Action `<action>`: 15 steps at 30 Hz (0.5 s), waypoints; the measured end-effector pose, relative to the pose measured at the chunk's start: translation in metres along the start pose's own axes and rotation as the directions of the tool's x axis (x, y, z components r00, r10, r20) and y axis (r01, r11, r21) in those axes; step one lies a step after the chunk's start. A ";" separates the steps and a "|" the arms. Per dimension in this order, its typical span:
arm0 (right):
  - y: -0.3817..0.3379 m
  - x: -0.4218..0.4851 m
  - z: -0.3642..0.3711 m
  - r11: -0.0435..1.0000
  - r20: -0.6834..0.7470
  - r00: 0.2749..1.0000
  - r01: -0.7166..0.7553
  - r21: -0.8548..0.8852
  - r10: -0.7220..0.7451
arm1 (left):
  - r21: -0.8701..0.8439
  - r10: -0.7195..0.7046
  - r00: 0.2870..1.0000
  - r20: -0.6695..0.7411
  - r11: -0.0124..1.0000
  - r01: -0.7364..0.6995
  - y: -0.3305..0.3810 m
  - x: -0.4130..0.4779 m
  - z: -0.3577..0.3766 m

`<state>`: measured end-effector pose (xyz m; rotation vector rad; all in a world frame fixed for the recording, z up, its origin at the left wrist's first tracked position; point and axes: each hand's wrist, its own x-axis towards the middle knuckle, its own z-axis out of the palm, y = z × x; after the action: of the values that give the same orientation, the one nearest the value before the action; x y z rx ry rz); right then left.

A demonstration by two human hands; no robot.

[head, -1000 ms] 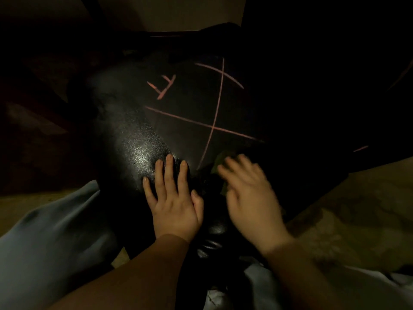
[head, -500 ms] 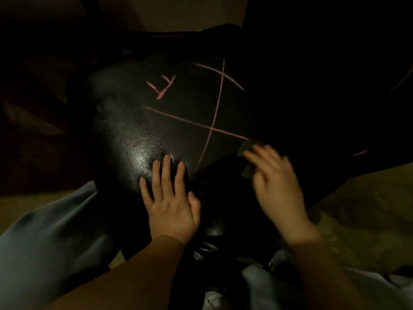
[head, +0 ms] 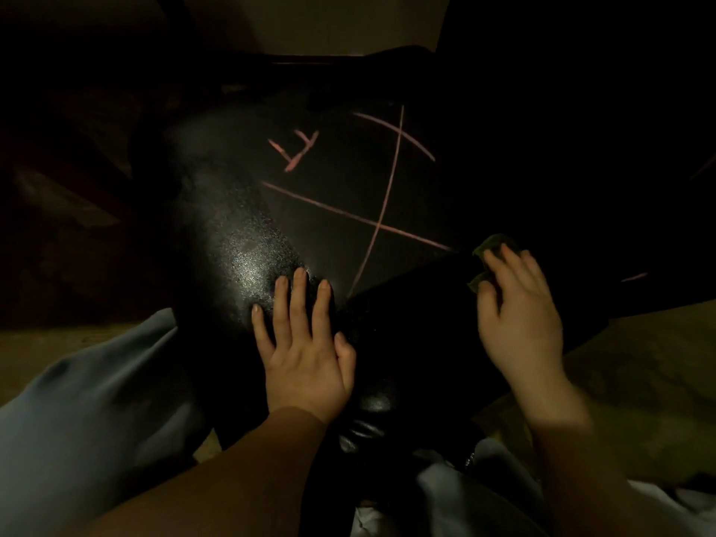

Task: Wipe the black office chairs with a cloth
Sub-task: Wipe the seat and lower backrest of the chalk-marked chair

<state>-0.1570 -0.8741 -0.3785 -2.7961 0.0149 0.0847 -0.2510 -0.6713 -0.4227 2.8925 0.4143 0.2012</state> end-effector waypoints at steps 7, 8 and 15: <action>-0.059 -0.048 0.021 0.909 0.108 0.902 0.414 0.057 -0.418 | 0.019 0.020 1.000 -0.014 1.000 -0.020 -0.005 0.002 0.001; -0.068 -0.057 0.024 0.879 0.126 0.870 0.471 0.076 -0.477 | 0.019 0.023 1.000 -0.016 1.000 -0.023 -0.006 0.002 0.001; -0.053 -0.047 0.025 0.862 0.148 0.849 0.499 0.093 -0.508 | 0.013 0.034 0.999 -0.010 0.999 -0.033 -0.008 0.003 0.001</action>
<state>-0.2040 -0.8161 -0.3817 -2.6334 -0.7456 0.1860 -0.2500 -0.6633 -0.4247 2.9142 0.3705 0.2188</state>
